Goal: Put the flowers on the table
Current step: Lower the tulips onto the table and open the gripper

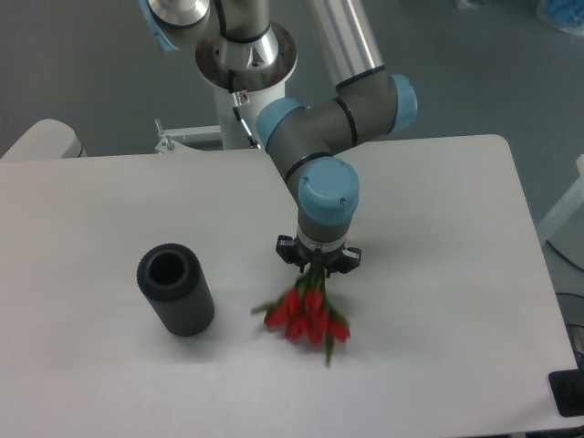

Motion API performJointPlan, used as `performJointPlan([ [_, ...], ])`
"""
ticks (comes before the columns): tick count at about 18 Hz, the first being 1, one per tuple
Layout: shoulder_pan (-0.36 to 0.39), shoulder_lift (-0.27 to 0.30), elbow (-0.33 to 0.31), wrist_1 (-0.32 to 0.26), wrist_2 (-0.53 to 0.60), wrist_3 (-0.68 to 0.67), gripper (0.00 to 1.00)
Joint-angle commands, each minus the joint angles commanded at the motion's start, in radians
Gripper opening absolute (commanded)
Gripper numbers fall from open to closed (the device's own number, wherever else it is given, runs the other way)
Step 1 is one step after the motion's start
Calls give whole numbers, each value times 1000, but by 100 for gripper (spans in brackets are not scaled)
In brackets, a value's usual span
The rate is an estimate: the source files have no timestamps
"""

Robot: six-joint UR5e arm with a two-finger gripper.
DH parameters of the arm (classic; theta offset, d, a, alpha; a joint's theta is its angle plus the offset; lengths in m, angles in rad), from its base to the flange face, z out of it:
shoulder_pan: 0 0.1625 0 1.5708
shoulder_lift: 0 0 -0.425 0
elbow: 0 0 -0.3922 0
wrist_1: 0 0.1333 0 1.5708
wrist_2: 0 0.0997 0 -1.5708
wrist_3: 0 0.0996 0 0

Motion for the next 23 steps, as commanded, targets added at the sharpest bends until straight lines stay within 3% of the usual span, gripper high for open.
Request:
performJointPlan([
  [7, 2, -2, 61, 2, 2, 52, 100],
  [12, 8, -14, 143, -5, -6, 98, 100],
  [17, 11, -35, 187, -15, -5, 221, 100],
  [20, 24, -46, 219, -24, -8, 368, 100],
  [23, 26, -61, 274, -60, -9, 423, 100],
])
